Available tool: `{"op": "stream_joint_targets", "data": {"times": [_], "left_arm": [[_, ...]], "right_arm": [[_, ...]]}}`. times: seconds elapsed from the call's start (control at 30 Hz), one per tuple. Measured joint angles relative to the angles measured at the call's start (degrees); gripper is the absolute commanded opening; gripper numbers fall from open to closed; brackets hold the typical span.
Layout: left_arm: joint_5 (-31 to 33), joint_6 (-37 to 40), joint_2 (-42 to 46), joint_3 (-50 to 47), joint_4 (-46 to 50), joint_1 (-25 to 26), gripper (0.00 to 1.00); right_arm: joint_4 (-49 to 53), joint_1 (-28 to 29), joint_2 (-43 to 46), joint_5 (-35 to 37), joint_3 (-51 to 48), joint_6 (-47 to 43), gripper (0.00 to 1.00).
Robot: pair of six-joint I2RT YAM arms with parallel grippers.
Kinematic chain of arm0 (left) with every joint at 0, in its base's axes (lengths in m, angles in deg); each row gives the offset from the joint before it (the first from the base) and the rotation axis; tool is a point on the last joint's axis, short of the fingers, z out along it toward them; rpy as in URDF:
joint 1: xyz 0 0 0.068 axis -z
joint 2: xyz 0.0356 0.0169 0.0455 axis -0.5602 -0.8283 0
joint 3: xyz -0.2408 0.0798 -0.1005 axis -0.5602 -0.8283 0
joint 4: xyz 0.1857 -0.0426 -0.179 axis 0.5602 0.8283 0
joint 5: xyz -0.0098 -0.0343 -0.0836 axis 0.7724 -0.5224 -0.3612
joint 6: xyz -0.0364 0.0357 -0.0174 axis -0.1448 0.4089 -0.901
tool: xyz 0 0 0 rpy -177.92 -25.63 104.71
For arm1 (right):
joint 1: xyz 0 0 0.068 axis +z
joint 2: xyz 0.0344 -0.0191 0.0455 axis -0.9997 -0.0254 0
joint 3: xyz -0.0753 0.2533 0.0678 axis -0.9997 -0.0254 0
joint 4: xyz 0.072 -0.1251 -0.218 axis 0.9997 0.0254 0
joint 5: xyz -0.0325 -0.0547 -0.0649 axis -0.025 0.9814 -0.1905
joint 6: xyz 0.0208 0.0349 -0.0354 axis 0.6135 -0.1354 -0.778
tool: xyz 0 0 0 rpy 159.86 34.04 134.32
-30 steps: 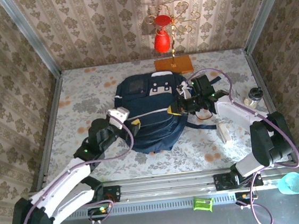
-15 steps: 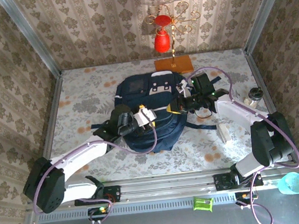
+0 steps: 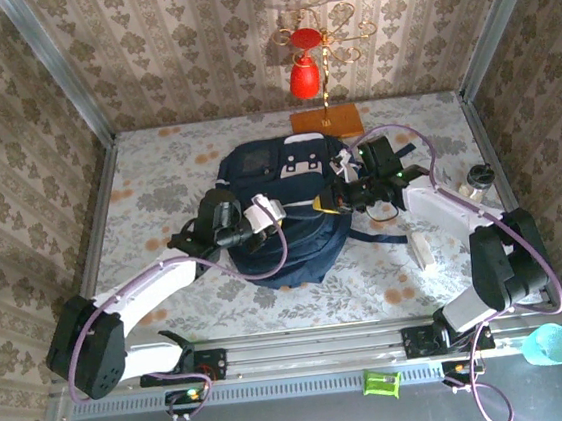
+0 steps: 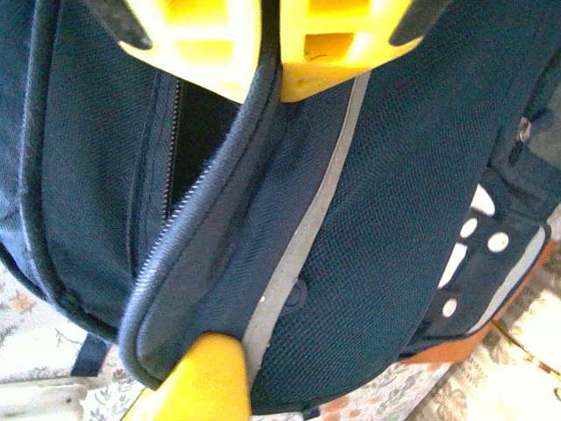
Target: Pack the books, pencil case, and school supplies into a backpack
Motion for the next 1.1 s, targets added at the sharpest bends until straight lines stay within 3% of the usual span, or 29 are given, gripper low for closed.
{"op": "stream_joint_targets", "data": {"times": [0.1, 0.17, 0.27, 0.63, 0.8, 0.9, 1.1], "left_arm": [[0.90, -0.96, -0.15, 0.22, 0.07, -0.35, 0.00], [3.10, -2.84, 0.33, 0.20, 0.04, -0.46, 0.00], [8.17, -7.45, 3.54, -0.17, 0.20, -0.61, 0.00], [20.96, -22.14, 21.92, -4.81, 10.62, -0.72, 0.00], [22.84, -25.38, 23.52, -4.83, 12.09, -3.30, 0.00], [21.79, -27.52, 22.64, -4.83, 12.04, -6.21, 0.00], [19.28, -31.74, 23.32, -4.96, 11.21, -10.93, 0.00]], "right_arm": [[0.44, 0.00, -0.63, 0.22, 0.76, -0.63, 0.35], [0.70, 0.00, -0.98, 0.96, 1.36, -0.96, 0.53], [0.42, 0.24, -1.86, 3.17, 2.93, -0.85, 0.61], [-4.24, 7.10, -19.37, 5.64, 19.21, 1.88, 0.64], [-4.15, 8.74, -22.23, 7.32, 23.17, 1.88, 0.66], [-3.65, 7.93, -20.33, 11.47, 21.99, 0.46, 0.70], [0.44, 3.02, -12.72, 28.37, 18.71, -7.93, 0.77]]}}
